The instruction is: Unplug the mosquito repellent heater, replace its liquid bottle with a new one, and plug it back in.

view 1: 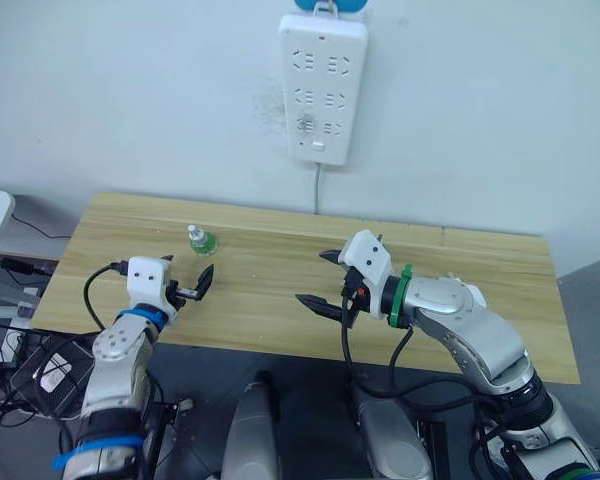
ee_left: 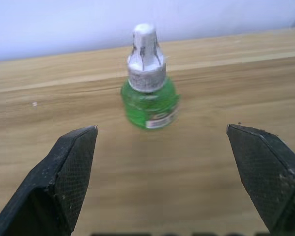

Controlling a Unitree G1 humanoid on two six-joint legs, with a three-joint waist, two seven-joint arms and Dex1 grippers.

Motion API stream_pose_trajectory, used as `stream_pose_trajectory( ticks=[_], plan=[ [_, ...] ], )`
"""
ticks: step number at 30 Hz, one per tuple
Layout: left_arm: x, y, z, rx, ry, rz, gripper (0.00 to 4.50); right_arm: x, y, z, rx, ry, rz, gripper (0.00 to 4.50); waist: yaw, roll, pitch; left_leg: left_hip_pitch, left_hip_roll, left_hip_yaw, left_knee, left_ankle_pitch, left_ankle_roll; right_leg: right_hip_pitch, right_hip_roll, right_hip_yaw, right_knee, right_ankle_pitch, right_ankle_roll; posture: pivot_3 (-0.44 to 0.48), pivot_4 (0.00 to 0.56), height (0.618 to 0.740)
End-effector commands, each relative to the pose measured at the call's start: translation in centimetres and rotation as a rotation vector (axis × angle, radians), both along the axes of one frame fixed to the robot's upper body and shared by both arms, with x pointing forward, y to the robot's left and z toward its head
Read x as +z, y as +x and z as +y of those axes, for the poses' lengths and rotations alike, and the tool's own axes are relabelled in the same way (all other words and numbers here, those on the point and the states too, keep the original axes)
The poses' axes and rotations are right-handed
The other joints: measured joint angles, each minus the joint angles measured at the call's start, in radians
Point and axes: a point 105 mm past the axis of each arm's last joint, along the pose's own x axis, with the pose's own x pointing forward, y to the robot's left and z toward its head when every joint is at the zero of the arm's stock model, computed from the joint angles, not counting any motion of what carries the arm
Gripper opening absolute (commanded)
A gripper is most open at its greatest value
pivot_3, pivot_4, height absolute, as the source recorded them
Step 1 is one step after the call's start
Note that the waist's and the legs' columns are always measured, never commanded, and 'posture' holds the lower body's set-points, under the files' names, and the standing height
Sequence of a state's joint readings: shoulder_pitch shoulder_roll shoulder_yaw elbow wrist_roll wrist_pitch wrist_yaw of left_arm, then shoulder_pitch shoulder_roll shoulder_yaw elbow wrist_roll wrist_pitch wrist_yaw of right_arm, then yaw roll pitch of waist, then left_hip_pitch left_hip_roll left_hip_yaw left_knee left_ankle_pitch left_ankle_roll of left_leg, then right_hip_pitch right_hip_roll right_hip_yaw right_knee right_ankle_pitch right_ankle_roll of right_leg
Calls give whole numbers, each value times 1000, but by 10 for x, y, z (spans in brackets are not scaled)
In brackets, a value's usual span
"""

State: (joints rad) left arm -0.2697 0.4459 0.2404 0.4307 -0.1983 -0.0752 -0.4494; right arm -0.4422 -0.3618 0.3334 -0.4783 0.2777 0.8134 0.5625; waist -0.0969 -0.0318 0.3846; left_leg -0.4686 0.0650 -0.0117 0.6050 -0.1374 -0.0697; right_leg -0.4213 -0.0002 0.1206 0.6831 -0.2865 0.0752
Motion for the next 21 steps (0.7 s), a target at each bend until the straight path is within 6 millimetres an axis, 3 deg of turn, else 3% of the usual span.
stream_pose_trajectory(
  ticks=[1, 7, 18, 21],
  plan=[
    [-8, 7, 0, 3, 21, -6, 4500, 12, -9, -2, -9, 19, -5, 4467, 0, -1, 14, 0, 0, 0, 0, 0, 0, 0, 0, 0, 0, 0, 0, -243, 531, 724],
    [-12, 16, -8, -7, 14, -24, 4500, 13, -18, -6, -16, 5, 28, 4467, -7, 0, 36, 0, 0, 1, -1, 0, 0, 0, -2, 0, -1, -1, 2, -260, 550, 724],
    [6, 40, -1, 81, -50, -95, 4500, 12, -25, -11, -34, 8, 78, 4467, -23, -2, 53, 2, -1, 5, -1, 2, -2, 1, -4, 3, -2, 0, 4, -279, 561, 724],
    [7, 43, -8, 57, -53, -100, 4500, 13, -24, -12, -38, 7, 80, 4467, -27, -2, 54, 1, -1, 6, -2, 2, -2, 0, -4, 3, -3, 0, 4, -280, 561, 724]
  ],
)
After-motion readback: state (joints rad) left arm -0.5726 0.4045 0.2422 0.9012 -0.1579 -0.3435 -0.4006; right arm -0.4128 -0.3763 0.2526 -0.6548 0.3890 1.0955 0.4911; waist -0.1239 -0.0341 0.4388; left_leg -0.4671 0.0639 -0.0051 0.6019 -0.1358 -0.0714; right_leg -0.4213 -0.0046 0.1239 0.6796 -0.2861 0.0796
